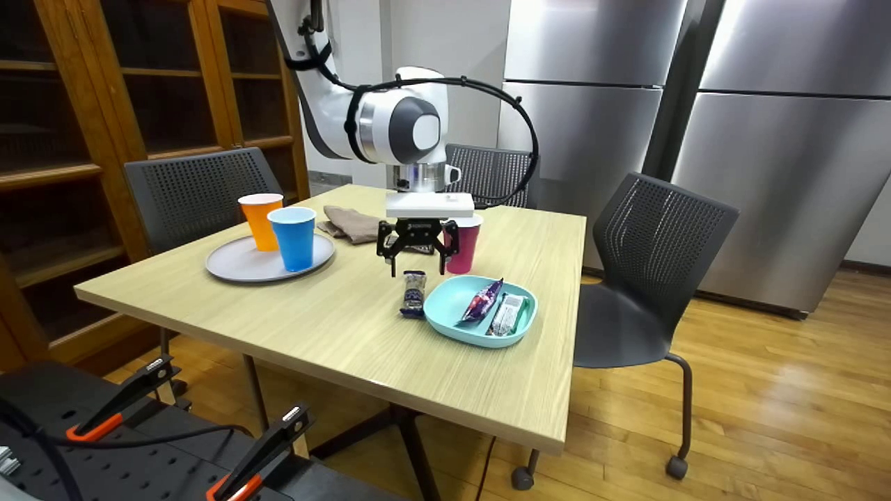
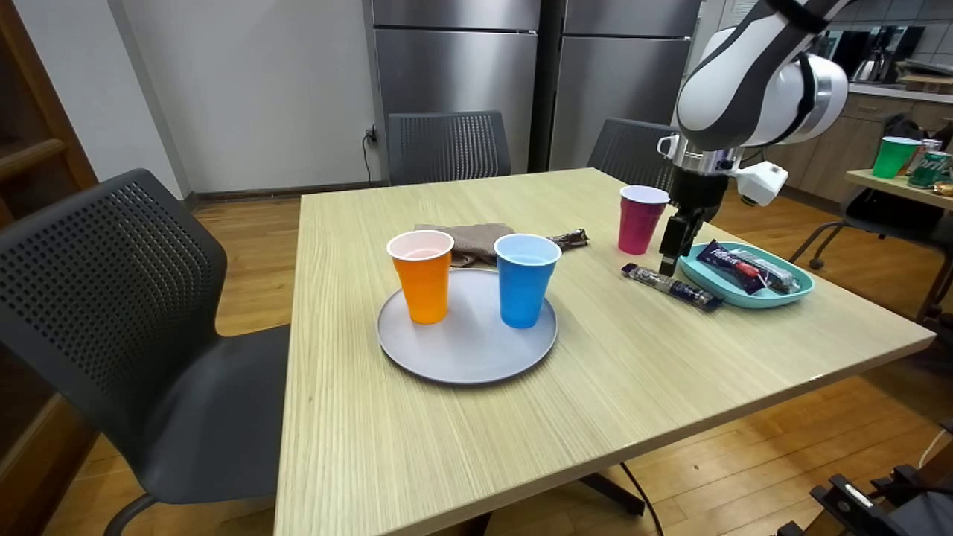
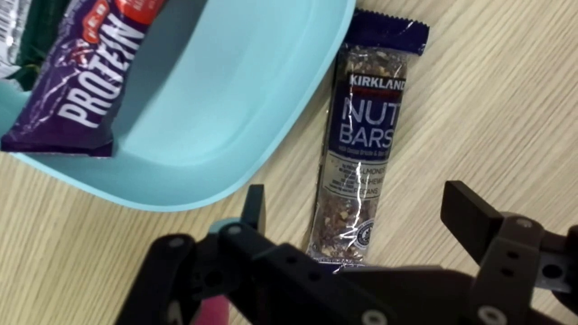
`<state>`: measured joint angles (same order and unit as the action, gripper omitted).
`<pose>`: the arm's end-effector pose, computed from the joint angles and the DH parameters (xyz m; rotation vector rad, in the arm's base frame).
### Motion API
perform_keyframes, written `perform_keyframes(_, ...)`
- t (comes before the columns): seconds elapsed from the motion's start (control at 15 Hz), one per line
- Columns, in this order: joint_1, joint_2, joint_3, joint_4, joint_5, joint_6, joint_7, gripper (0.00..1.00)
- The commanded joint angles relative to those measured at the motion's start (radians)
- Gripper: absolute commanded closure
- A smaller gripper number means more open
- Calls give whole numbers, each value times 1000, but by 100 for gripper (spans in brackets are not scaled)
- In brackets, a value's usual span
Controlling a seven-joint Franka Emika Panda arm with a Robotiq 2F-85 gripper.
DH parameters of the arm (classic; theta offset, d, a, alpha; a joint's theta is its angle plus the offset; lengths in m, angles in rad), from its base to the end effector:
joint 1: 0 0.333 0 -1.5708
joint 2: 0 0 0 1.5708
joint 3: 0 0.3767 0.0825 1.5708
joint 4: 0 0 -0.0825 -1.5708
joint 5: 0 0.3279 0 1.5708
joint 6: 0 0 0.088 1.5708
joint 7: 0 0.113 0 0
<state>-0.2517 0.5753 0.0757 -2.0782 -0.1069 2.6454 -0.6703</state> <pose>0.5787 -0.1037 0.2404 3.0057 0.8911 -0.0131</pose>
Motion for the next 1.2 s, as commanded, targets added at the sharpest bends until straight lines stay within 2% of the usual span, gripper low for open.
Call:
perform_keyframes(0.0, -25, 21, 32, 23, 26, -14, -63, 0)
perform_keyframes(0.33, -37, 39, 50, 32, 47, -9, -96, 0)
perform_keyframes(1.13, -32, 75, 42, 57, 49, -14, -94, 0)
